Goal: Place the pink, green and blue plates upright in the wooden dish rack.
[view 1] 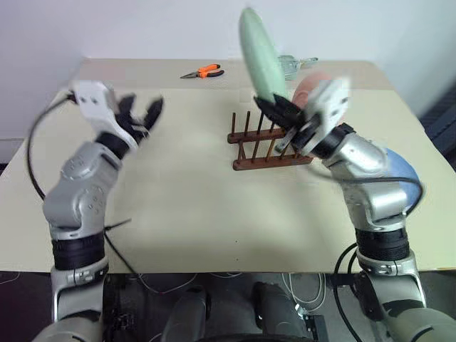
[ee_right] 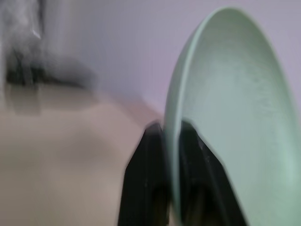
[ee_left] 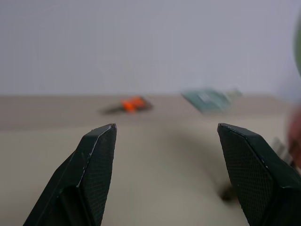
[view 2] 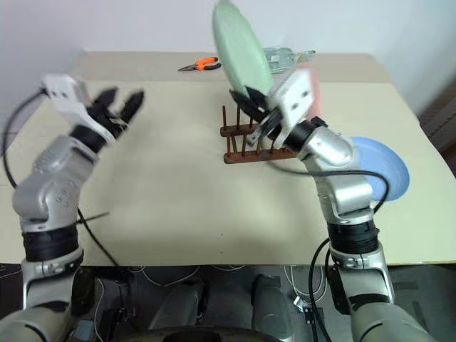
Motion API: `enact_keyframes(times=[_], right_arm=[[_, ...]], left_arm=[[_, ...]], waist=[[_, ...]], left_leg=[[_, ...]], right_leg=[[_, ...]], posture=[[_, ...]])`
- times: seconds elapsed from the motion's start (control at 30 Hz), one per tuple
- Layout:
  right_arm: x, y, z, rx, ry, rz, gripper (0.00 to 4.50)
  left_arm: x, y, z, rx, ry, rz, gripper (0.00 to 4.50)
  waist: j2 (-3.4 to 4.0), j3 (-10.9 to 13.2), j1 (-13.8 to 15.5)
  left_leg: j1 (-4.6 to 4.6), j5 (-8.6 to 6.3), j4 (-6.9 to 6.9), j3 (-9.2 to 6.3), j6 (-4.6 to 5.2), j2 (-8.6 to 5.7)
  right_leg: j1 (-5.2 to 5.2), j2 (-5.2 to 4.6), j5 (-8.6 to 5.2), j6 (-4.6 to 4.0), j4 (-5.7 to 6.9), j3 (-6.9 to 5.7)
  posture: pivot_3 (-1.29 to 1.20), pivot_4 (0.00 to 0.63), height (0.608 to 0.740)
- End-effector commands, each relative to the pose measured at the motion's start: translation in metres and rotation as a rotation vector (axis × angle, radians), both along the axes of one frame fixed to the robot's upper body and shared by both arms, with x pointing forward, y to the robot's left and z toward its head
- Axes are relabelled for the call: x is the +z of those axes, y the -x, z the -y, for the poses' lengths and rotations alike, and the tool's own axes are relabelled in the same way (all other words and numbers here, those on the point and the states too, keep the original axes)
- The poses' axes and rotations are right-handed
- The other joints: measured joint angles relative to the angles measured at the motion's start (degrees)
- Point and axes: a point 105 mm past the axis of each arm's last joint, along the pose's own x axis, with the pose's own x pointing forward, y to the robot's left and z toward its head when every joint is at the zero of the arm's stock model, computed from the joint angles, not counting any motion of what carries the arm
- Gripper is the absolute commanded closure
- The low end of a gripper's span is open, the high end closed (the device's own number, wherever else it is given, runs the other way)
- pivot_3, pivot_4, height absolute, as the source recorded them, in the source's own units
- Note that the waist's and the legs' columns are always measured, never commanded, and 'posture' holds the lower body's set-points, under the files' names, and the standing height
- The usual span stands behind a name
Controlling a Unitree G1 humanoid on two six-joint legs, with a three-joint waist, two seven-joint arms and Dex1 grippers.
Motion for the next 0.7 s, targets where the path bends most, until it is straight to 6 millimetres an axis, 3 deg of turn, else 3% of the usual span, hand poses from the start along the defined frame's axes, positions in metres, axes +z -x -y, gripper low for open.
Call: enact_keyframes(times=[0.03, 0.17, 0.4, 0.7], right_arm=[[0.030, 0.018, 0.016, 0.137, -0.222, -0.081, 4.50], [0.026, 0.009, 0.023, 0.123, -0.263, -0.186, 4.50], [0.014, -0.010, 0.027, 0.110, -0.304, -0.301, 4.50], [0.003, -0.044, 0.038, 0.006, -0.355, -0.374, 4.50]], left_arm=[[-0.031, 0.031, 0.041, -0.295, -0.154, -0.048, 1.01], [-0.057, 0.061, 0.068, -0.512, -0.213, -0.111, 1.01], [-0.056, 0.072, 0.089, -0.596, -0.175, -0.096, 1.01], [-0.048, 0.072, 0.090, -0.592, -0.129, -0.088, 1.01]], waist=[[0.07, 0.04, -0.16], [0.23, 0.14, -0.17], [0.34, 0.13, -0.18], [0.34, 0.12, -0.23]], left_leg=[[0.00, -0.01, -0.02, 0.02, 0.01, 0.00], [-0.01, -0.01, -0.09, 0.07, 0.01, 0.06], [-0.01, 0.00, -0.06, 0.13, 0.02, 0.07], [-0.01, 0.00, -0.04, 0.14, 0.02, 0.06]], right_leg=[[-0.03, -0.01, -0.02, -0.04, 0.01, 0.01], [-0.12, 0.00, -0.12, -0.20, 0.02, -0.01], [-0.13, 0.00, -0.15, -0.20, 0.03, -0.01], [-0.13, 0.01, -0.06, -0.04, 0.04, -0.01]], posture=[[0.00, 0.150, 0.740], [0.00, 0.150, 0.740], [0.00, 0.150, 0.740], [0.00, 0.150, 0.740]])
